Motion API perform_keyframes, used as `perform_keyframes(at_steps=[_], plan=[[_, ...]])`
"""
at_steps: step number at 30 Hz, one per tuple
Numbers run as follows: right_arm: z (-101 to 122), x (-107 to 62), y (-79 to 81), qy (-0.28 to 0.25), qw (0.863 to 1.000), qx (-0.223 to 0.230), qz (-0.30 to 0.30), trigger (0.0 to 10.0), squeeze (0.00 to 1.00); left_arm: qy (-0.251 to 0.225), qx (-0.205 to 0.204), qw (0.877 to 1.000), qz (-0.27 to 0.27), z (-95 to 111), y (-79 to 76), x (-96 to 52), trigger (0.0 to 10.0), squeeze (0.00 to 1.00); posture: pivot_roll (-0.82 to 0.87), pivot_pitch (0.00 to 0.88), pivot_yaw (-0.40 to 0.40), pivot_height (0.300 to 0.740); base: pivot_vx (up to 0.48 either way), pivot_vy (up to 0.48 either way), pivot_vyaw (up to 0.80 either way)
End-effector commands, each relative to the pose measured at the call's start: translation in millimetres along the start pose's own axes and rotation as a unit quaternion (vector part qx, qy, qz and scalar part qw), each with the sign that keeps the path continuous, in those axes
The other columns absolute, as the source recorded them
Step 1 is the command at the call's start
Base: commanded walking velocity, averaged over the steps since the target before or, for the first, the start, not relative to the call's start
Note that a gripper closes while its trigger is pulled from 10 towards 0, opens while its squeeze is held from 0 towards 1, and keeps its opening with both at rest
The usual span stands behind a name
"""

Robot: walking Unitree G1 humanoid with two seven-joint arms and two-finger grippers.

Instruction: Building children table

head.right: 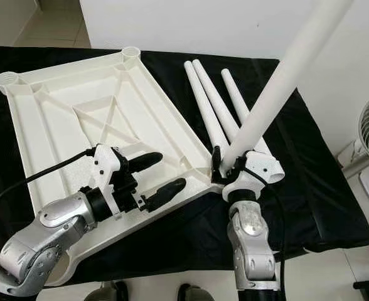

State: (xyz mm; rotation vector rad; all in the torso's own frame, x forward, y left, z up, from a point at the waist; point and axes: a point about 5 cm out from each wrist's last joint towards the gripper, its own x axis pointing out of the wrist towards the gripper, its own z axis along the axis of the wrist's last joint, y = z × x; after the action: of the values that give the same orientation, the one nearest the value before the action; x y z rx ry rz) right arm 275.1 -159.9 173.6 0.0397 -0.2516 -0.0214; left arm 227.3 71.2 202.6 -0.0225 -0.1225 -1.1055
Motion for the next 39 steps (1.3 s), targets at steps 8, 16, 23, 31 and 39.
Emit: perform_keyframes(at_steps=[8,16,23,31,39], plan=[[3,6.0,-7.1,0.016,0.992,0.009,0.121,10.0,0.00,0.018,-0.014,1.000,-0.022,-7,-9.9,2.0,10.0,0.00,0.01,0.180,-0.047,0.740,0.000,0.000,0.00],[7,12.1,-23.0,0.033,0.980,-0.009,0.198,10.0,0.00,0.025,-0.017,0.999,-0.022,-9,-10.4,2.3,10.0,0.00,0.00,0.177,-0.047,0.740,0.000,0.000,0.00],[6,13.9,-30.5,0.046,0.966,-0.027,0.252,10.0,0.00,0.029,-0.022,0.999,-0.024,-11,-12.7,3.4,10.0,0.00,0.00,0.177,-0.045,0.740,0.000,0.000,0.00],[1,13.2,-31.7,0.072,0.945,-0.030,0.319,7.9,0.00,0.029,-0.018,0.999,-0.023,-10,-11.7,3.6,10.0,0.00,0.01,0.173,-0.046,0.740,0.000,0.000,0.00],[-5,15.7,-34.6,0.080,0.939,-0.025,0.334,0.0,0.00,0.026,-0.013,0.999,-0.021,-9,-10.4,4.5,10.0,0.00,0.01,0.170,-0.047,0.740,0.000,0.000,0.00]])
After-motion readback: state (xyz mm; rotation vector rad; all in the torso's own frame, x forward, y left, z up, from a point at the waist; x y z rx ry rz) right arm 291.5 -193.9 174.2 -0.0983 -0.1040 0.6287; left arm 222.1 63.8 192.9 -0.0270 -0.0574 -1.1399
